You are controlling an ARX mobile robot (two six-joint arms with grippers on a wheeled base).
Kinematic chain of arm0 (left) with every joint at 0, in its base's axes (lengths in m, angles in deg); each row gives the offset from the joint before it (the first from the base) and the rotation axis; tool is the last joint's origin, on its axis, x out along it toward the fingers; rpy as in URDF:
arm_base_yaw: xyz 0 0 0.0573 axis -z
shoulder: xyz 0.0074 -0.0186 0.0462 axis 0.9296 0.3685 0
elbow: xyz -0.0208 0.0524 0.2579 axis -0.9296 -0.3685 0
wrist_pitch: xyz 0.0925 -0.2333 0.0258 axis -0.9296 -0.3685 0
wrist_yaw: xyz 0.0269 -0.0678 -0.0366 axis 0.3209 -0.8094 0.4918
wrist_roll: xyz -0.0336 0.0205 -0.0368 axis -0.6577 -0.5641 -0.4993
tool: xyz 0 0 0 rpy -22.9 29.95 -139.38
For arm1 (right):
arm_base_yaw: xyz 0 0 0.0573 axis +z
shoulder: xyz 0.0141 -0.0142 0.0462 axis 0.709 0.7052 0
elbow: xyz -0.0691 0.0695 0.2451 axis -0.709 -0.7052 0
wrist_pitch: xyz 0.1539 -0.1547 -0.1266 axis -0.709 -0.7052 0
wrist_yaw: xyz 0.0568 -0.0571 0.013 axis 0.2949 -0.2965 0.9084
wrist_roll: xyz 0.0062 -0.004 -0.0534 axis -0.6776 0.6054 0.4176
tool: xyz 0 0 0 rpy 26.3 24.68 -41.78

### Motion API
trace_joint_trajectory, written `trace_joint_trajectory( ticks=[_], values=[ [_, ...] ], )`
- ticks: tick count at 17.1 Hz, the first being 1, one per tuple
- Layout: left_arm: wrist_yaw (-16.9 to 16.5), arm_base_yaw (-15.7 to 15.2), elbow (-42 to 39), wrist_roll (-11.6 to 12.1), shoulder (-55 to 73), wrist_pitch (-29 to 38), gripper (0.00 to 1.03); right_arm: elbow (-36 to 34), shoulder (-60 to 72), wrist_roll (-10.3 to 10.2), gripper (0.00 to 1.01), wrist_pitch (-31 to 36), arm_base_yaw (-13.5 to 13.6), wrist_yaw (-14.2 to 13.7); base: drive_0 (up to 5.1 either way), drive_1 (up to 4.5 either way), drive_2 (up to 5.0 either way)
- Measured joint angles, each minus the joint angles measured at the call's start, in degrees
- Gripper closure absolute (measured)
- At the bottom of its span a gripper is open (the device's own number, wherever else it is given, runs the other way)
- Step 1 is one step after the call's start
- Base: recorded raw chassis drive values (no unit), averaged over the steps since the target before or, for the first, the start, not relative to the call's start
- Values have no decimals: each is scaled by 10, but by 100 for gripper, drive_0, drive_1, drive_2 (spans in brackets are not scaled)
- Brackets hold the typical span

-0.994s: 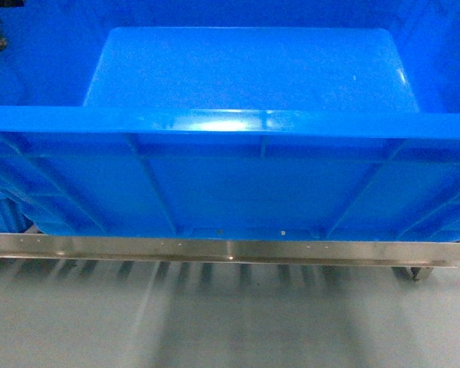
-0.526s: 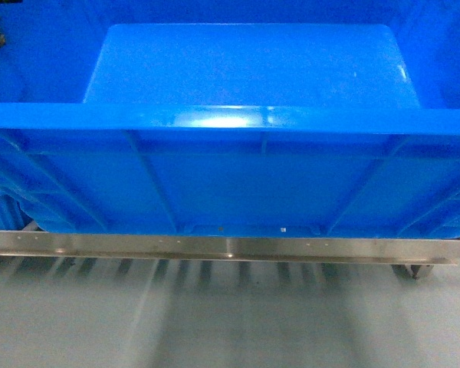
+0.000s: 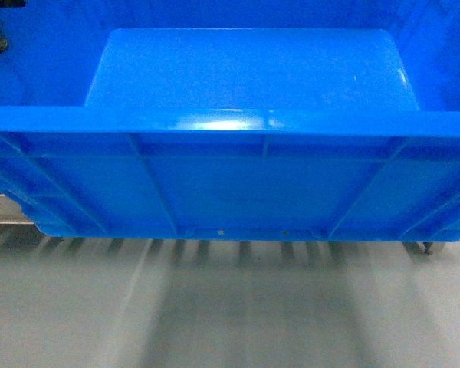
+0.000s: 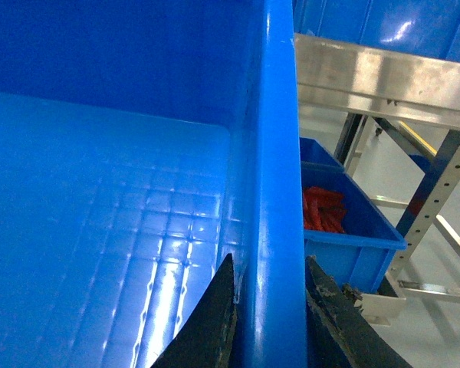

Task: Place box next to blue box on left shelf

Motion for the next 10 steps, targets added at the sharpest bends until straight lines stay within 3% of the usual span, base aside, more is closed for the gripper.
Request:
trace_joint_trajectory(
  ticks=[6, 10],
  values=[
    [0, 0, 0, -2, 0, -2, 93, 0, 0, 4, 85, 0, 0, 0, 0, 0, 0],
    [-2, 0, 0, -3, 0, -7, 93, 0, 0, -9, 88, 4, 0, 9, 0, 0, 0]
  ],
)
